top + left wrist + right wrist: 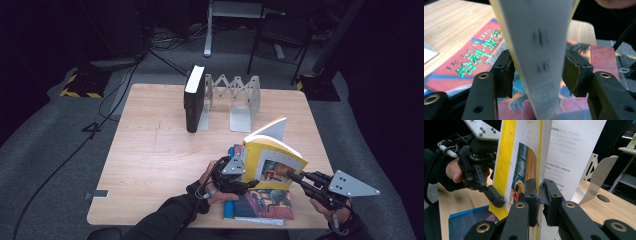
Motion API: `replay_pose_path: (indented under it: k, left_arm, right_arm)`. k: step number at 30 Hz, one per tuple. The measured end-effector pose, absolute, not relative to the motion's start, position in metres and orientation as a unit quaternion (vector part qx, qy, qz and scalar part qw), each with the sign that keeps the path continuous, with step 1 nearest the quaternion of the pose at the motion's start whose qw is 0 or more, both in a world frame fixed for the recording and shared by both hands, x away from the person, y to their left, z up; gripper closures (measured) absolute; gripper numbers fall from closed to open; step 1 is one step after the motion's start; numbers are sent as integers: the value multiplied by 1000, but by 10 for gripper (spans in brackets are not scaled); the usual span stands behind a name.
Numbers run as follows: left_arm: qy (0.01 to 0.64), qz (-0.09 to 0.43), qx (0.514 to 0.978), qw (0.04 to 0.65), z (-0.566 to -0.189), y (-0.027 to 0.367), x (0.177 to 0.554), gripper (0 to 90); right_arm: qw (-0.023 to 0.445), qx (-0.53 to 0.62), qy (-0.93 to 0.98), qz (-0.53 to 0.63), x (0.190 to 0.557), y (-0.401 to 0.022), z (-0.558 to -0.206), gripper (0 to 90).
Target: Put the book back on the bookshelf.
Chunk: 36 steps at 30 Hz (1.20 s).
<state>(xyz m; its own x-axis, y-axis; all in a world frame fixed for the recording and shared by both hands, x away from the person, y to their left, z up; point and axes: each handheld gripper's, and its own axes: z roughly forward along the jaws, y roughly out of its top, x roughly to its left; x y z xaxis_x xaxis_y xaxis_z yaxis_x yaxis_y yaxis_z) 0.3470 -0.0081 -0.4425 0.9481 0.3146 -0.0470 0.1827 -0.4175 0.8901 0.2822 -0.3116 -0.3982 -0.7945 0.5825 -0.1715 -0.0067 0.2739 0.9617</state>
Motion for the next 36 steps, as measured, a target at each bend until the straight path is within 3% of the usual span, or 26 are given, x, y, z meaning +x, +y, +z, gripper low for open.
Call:
replay_pose_path:
  k: [2,7,11,14,17,18,24,27,36]
  left_arm:
    - [150,69,834,526,-440,-6,347,532]
    - [130,79,837,526,-436,-4,344,700]
    - [114,84,843,518,-434,-6,337,734]
    - [107,94,849,508,-432,-4,333,742]
    - [105,93,851,506,-432,1,334,744]
    - [106,93,850,507,-432,5,333,744]
    - [112,83,842,522,-435,12,334,734]
    - [114,79,829,541,-431,13,333,686]
    - [116,86,810,568,-412,13,331,641]
  right_arm:
    - [260,190,755,571,282,-311,-399,811]
    - [272,202,752,566,284,-313,-401,796]
    - [282,222,745,562,287,-315,-402,748]
    - [297,238,743,550,290,-313,-404,622]
    - [296,249,744,544,293,-309,-406,579]
    - [287,247,753,538,298,-305,-409,498]
    - [261,247,774,521,307,-293,-423,457]
    - [258,233,789,506,307,-286,-429,523]
    - [257,229,794,502,307,-282,-431,527]
